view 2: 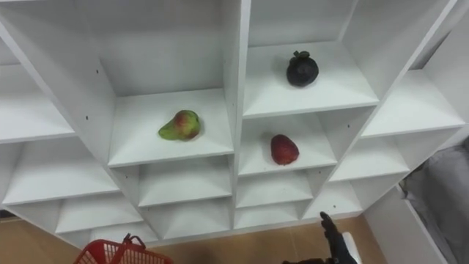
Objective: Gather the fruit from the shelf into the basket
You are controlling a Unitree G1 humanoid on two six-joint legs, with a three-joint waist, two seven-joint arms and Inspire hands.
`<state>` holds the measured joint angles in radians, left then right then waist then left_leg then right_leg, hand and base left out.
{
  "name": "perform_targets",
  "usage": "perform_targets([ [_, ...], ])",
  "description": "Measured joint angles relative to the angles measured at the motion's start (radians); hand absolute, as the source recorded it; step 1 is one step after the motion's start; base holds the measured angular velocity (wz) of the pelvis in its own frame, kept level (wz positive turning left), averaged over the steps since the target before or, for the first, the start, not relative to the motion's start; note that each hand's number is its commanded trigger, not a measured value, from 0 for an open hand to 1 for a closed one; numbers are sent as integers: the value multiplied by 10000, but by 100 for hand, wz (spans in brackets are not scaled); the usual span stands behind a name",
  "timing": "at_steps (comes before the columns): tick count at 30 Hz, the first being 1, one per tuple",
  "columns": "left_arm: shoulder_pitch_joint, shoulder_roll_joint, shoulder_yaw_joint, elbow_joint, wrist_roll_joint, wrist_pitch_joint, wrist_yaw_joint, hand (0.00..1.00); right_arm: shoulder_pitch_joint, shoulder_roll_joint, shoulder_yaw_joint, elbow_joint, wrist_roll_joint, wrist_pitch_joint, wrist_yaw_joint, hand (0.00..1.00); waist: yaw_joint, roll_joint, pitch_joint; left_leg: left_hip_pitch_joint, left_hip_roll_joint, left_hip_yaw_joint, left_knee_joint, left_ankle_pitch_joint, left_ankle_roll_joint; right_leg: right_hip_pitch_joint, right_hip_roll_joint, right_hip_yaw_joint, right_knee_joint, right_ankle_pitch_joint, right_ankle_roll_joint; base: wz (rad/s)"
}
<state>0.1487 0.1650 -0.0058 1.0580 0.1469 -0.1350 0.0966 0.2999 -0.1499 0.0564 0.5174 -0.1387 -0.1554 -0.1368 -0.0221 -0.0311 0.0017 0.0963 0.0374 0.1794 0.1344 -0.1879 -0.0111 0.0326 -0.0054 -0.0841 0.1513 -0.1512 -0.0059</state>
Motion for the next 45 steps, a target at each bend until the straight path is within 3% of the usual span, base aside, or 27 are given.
perform_targets([
  [10, 5, 16, -403, -18, -373, -225, -382, 100, 182, -32, 106, -3080, -134, -414, -1007, 0, -12, 257, -24, -19, 43, 45, -43, -7, 6, -3, 45, 35, 10, 33, -28, 0],
  [16, 138, 20, -511, -210, -476, -270, -350, 100, 169, -301, 311, -4316, -342, -961, -1883, 0, 15, 328, -56, -133, 44, 103, -37, -6, 6, -206, 56, 54, 14, 71, -35, -4],
  [20, 161, 24, -566, -228, -606, -310, -349, 100, 176, -560, 390, -4785, -343, -967, -2425, 0, 3, 343, -60, -152, 45, 119, -37, -6, 6, -247, 56, 53, 29, 74, -38, 0],
  [28, 203, 49, -747, -205, -1034, -327, -411, 100, 118, -696, 392, -5774, -340, -992, -2983, 0, 63, 289, -55, -123, 46, 127, -38, -5, 7, -195, 59, 46, 9, 74, -37, 0],
  [45, 175, 76, -767, -139, -1156, -247, -703, 100, 48, -896, 424, -6451, -228, -1058, -3013, 0, 510, 176, -7, -172, 48, 117, -50, -5, 7, -163, 59, 42, -11, 74, -34, 0],
])
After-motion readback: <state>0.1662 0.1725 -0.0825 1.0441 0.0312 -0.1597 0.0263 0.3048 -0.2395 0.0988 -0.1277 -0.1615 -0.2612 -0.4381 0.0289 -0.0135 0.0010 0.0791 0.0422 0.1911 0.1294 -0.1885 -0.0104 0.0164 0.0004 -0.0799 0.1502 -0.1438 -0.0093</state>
